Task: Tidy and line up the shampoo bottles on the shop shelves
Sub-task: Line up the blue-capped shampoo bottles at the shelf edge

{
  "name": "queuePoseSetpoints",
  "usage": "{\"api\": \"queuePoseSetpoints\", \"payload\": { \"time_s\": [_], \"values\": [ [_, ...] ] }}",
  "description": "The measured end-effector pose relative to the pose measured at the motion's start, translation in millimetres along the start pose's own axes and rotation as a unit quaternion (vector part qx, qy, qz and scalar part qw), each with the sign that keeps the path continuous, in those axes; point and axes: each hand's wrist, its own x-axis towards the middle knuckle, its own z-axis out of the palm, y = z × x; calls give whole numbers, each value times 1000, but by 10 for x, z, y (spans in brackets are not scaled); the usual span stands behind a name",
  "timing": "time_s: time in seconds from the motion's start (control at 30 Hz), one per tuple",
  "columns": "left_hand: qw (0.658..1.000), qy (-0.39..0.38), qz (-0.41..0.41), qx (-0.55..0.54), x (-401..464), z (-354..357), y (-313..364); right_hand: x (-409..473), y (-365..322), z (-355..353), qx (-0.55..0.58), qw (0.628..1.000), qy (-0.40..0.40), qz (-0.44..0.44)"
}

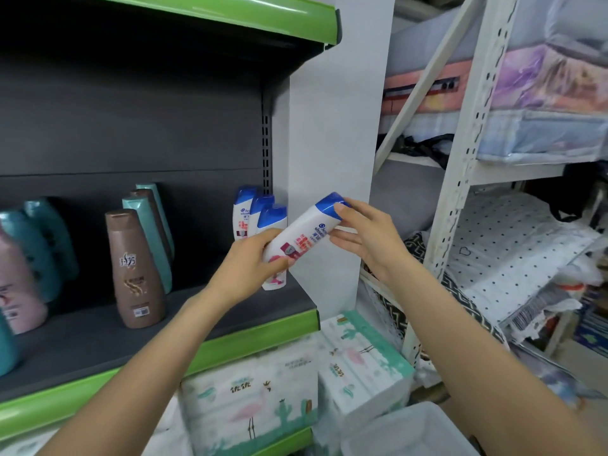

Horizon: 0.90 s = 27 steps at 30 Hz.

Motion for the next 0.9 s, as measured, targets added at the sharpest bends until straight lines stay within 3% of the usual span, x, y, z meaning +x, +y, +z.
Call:
{"api": "queuePoseSetpoints", "payload": {
  "time_s": [0.23,0.6,0.73,0.9],
  "values": [
    [995,39,37,87,-47,-87,-3,-45,37,39,76,997,14,-8],
    [997,-70,31,-25,-154,-217,-93,-111,151,-70,181,979,-66,-61],
    [997,-1,69,34,-210,-196,-125,-89,219,-74,231,968,-81,-45],
    [972,113,137,152,-268,-186,-181,-66,306,-78,155,986,-27,-55]
  ]
}}
